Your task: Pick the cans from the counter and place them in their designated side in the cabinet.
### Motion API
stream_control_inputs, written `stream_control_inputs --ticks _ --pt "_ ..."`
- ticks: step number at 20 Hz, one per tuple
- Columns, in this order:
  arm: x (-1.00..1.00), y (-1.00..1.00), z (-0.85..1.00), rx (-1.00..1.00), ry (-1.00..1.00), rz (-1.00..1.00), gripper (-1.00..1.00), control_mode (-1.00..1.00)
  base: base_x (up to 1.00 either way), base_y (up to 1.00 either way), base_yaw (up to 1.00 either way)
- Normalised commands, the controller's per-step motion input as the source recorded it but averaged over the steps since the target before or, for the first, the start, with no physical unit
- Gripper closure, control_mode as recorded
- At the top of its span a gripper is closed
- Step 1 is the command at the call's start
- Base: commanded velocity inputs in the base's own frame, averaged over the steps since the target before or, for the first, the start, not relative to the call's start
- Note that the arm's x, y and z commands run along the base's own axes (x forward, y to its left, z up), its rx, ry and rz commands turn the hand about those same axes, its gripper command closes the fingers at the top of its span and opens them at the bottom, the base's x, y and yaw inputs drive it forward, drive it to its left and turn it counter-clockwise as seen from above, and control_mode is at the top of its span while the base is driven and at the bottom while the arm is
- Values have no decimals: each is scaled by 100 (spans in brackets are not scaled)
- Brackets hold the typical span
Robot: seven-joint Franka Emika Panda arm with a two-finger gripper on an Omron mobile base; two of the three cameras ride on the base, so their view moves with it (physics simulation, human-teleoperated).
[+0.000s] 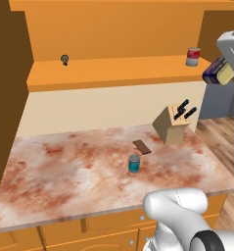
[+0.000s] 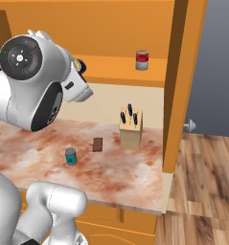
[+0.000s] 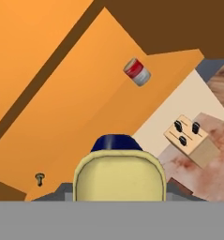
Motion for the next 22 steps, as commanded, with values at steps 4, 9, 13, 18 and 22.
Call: stream_control_inputs --ticks 4,9,13,18,22 --pt "18 -6 0 0 2 -2 100 -100 0 0 0" --pt "18 -4 0 0 3 -2 100 -100 0 0 0" --pt "21 -3 -5 0 5 -2 100 -100 0 0 0" --pt "22 -6 -9 0 5 -1 100 -100 0 0 0" --pt "24 -5 -3 0 3 -1 100 -100 0 0 0"
